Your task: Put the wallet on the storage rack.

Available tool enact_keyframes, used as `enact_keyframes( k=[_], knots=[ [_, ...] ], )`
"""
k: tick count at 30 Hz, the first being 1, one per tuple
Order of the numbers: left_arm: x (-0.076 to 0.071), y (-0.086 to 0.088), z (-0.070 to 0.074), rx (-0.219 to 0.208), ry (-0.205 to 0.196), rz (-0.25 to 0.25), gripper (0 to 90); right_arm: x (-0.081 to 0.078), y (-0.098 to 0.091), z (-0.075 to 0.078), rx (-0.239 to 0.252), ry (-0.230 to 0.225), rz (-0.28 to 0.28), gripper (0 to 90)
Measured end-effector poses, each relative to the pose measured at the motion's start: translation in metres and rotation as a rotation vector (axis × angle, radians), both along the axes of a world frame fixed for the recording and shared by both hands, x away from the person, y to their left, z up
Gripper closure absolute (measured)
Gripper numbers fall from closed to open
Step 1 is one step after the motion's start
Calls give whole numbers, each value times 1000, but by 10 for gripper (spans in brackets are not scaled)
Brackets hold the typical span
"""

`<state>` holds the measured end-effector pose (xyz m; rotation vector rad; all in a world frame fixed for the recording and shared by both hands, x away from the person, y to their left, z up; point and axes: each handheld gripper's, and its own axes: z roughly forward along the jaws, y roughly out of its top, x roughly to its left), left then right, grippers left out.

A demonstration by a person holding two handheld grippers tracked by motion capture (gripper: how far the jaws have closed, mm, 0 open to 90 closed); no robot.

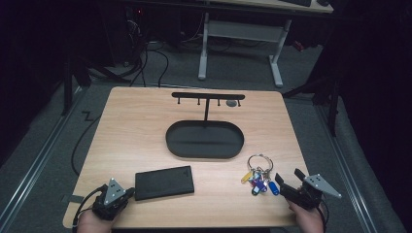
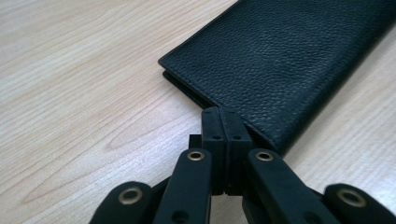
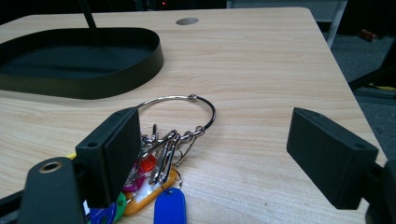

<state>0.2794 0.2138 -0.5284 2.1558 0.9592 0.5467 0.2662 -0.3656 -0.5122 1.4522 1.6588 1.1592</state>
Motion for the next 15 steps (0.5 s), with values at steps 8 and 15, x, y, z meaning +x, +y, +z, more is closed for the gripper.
enact_keyframes(
  k=[8,15],
  knots=[
    [-17,-18,3,3,-13,-112,886,1,-1,1,19,-9,1,180],
    [-33,-44,6,23,-35,-237,858,-1,1,4,14,-22,3,180]
  ],
)
